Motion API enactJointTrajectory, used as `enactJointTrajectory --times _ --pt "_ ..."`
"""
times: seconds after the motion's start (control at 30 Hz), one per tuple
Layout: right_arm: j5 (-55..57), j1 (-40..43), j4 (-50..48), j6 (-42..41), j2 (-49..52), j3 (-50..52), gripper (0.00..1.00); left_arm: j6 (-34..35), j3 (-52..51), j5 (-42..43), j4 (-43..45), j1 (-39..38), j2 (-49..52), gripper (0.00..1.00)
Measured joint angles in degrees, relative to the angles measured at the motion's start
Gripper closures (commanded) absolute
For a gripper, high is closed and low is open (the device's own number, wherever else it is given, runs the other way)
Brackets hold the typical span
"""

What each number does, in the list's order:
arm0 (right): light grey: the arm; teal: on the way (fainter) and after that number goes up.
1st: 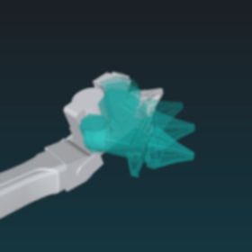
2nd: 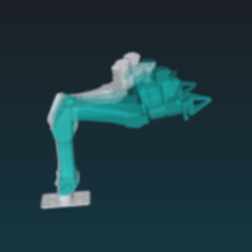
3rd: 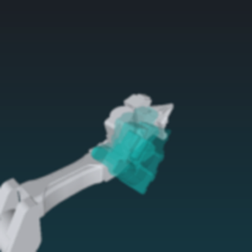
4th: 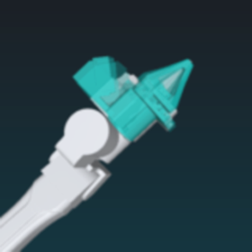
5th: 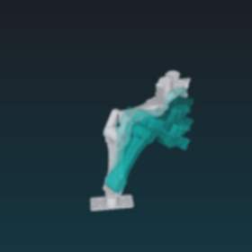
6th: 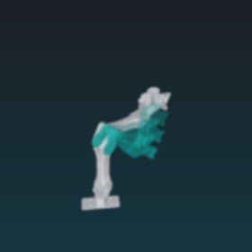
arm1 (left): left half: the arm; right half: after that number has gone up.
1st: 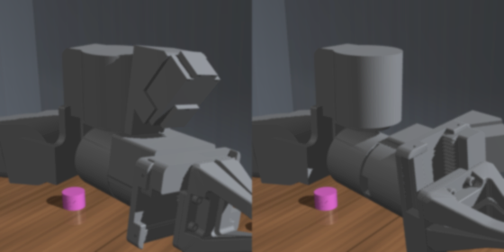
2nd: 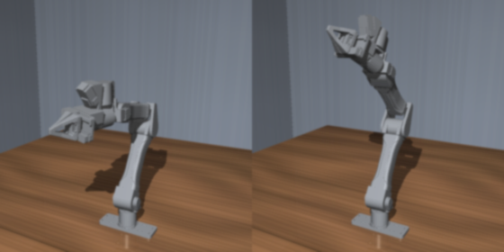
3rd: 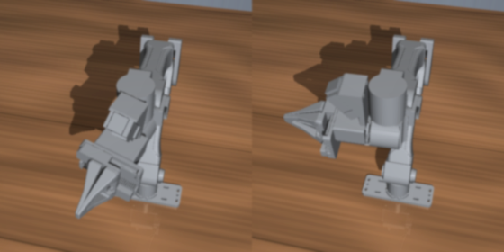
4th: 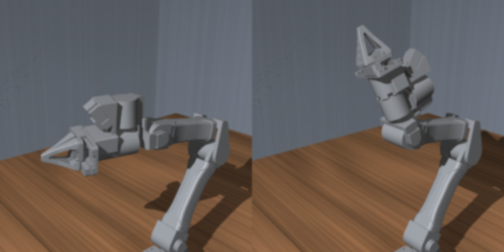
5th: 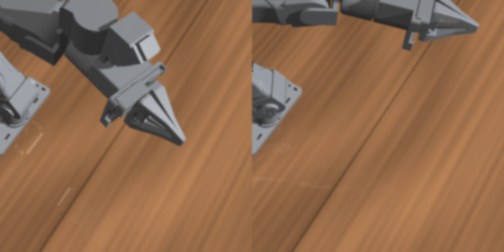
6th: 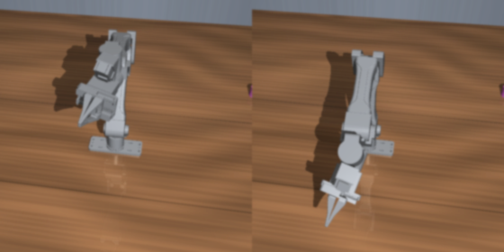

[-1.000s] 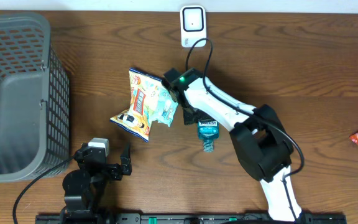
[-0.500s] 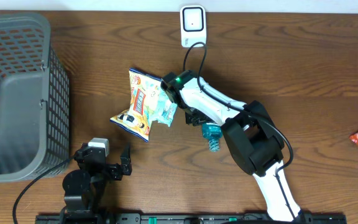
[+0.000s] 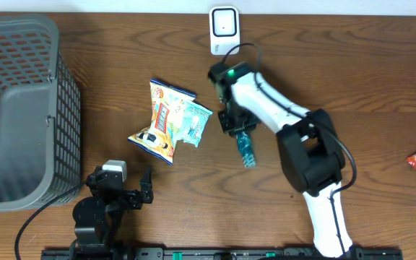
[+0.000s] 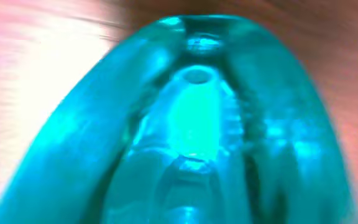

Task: Scan the item barcode
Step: 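Grasp the teal mouthwash bottle by its cap with the right gripper, then lift the teal bottle and hold it upright with the right gripper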

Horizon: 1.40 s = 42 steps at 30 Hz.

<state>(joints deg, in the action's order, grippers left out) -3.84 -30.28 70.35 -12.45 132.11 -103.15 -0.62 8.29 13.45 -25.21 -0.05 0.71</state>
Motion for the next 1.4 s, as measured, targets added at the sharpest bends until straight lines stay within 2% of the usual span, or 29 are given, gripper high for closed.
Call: enactJointTrajectory --times 0.2,0.47,0.6,0.77,0.87,0.97,1.2,1.4 --pt "-16.2 3.5 -0.4 13.2 0.9 0.2 0.88 0.0 0.0 0.0 0.0 0.0 0.0 0.01" --pt "-22.1 4.5 0.2 16.4 2.2 -0.1 0.91 0.0 0.0 0.0 0.0 0.0 0.0 0.02" --pt "-18.7 4.0 1.9 12.9 2.5 -1.9 0.91 0.0 0.0 0.0 0.0 0.0 0.0 0.02" --pt "-7.2 3.0 3.8 6.4 2.5 -4.5 0.90 0.0 0.0 0.0 0.0 0.0 0.0 0.01" --pt "-2.0 3.0 4.1 4.1 2.3 -4.7 0.82 0.0 0.0 0.0 0.0 0.0 0.0 0.01" --pt "0.7 3.0 4.3 3.0 2.2 -4.7 0.67 0.0 0.0 0.0 0.0 0.0 0.0 0.01" --pt "3.7 2.4 4.4 1.5 1.9 -4.5 0.59 0.0 0.0 0.0 0.0 0.0 0.0 0.01" --pt "5.0 2.1 4.2 0.7 1.5 -4.0 0.57 0.0 0.0 0.0 0.0 0.0 0.0 0.01"
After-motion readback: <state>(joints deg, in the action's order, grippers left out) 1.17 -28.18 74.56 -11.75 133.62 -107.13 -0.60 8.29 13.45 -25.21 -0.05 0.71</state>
